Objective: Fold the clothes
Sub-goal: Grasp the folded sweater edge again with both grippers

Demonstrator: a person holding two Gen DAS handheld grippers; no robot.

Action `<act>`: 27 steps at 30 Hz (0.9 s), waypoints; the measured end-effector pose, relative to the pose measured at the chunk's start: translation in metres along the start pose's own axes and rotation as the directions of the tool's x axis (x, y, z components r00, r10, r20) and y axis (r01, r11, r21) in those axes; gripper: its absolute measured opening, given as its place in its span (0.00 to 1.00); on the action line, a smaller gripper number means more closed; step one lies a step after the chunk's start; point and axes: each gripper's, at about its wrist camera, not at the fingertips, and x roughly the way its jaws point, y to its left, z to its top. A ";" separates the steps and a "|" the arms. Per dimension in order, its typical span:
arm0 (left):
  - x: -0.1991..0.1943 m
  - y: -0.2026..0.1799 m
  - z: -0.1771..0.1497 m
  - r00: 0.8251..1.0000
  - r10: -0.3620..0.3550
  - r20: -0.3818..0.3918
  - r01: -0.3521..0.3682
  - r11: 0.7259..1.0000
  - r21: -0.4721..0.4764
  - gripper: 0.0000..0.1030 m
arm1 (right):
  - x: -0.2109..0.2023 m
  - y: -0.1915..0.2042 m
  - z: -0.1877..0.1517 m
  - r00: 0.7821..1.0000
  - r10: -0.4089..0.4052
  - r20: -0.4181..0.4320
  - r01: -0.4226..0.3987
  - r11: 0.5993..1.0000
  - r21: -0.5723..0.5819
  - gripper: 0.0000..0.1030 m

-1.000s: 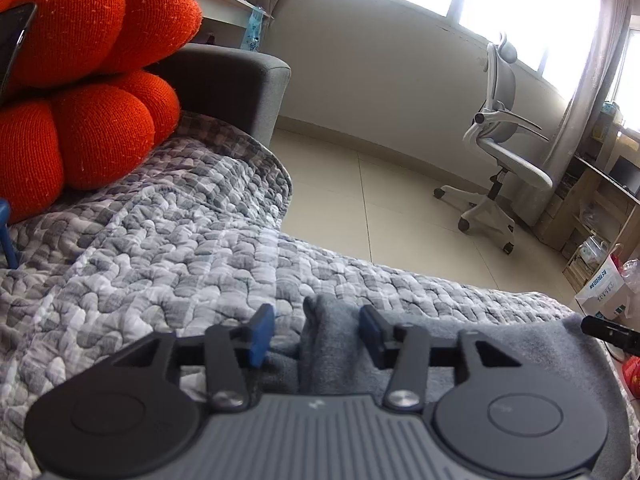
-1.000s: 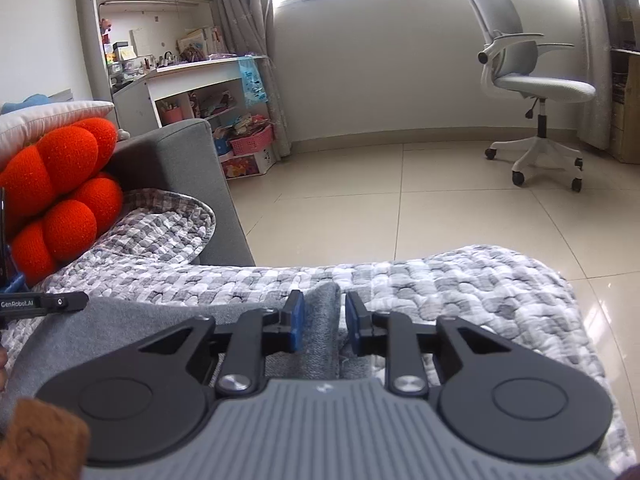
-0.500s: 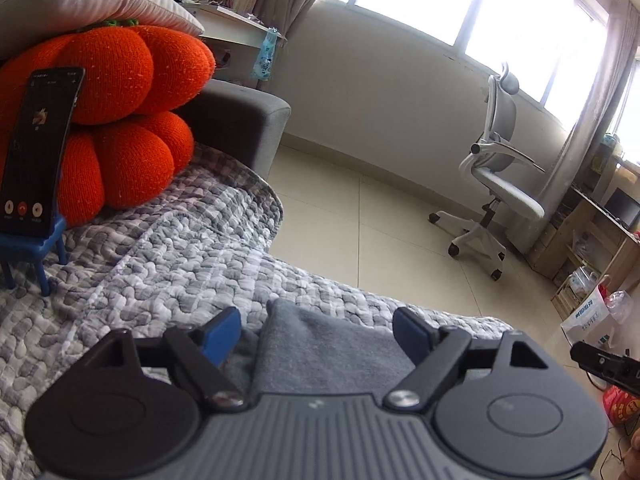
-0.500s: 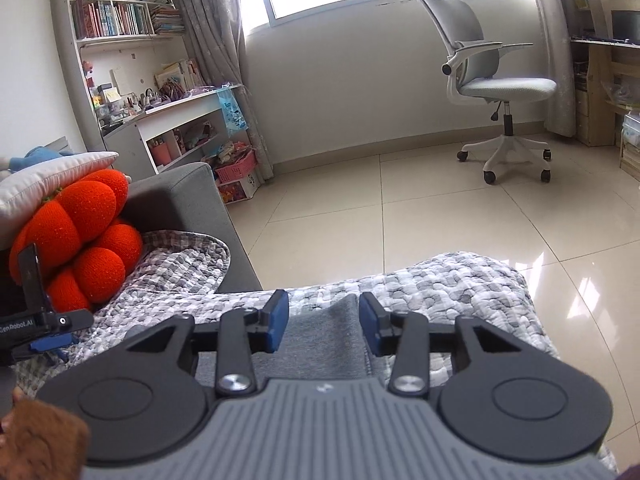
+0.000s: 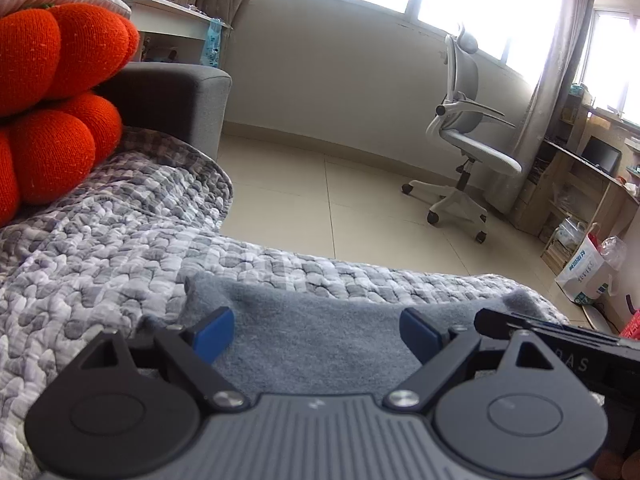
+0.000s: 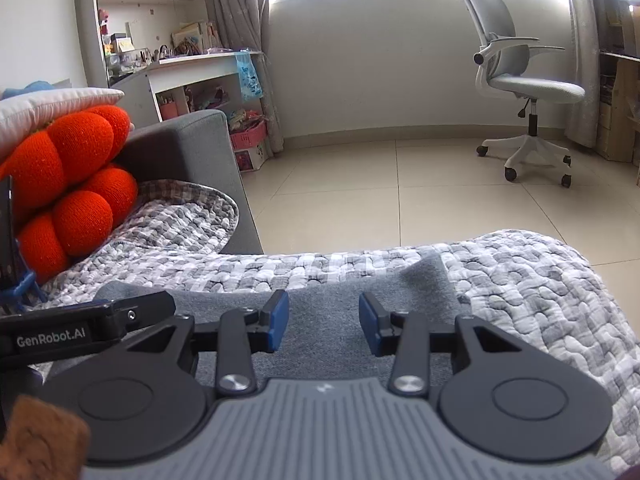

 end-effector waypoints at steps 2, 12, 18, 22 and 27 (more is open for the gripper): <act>0.004 0.006 -0.003 1.000 -0.017 0.004 0.017 1.000 0.026 0.88 | 0.009 -0.006 -0.004 1.000 -0.016 -0.012 0.016 1.000 -0.007 0.42; -0.029 0.025 0.002 0.997 0.081 0.001 -0.081 0.997 -0.018 0.89 | -0.014 -0.038 0.004 1.000 -0.022 -0.014 0.022 0.999 0.043 0.42; -0.059 0.044 0.011 0.983 0.088 -0.163 -0.124 0.967 -0.223 0.89 | -0.051 -0.040 0.007 0.999 -0.033 -0.024 0.035 0.993 0.112 0.45; -0.075 0.065 0.006 0.964 -0.006 -0.267 -0.113 0.896 -0.429 0.89 | -0.068 -0.043 0.004 0.997 -0.020 -0.068 0.031 0.985 0.168 0.47; -0.094 0.086 -0.011 0.953 -0.099 -0.288 -0.082 0.827 -0.556 0.89 | -0.081 -0.052 -0.004 0.990 -0.025 -0.139 0.059 0.968 0.243 0.47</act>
